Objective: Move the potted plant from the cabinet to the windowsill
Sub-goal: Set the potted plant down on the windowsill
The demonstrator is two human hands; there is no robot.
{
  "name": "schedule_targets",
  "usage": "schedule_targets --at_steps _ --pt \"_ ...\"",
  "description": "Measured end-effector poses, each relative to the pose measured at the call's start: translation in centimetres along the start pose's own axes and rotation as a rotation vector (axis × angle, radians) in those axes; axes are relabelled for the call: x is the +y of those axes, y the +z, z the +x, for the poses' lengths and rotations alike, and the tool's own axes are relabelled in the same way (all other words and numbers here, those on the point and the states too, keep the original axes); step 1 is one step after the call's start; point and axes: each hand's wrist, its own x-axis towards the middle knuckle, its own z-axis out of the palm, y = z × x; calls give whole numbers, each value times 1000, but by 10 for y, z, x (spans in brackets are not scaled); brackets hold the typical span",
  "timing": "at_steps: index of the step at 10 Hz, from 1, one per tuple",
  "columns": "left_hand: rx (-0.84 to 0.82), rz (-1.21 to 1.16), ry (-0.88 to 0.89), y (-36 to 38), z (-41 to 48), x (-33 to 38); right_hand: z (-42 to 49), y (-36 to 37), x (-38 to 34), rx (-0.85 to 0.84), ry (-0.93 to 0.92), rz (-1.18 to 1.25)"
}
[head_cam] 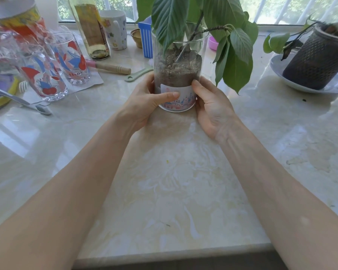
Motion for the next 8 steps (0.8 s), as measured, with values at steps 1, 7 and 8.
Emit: schedule_targets --at_steps 1,7,8 --pt "25 3 1 4 -7 0 -1 0 1 29 8 6" --pt "188 23 -78 23 -55 24 -29 12 -19 194 128 -117" --pt "240 32 -103 24 -65 29 -39 14 -25 221 128 -127"
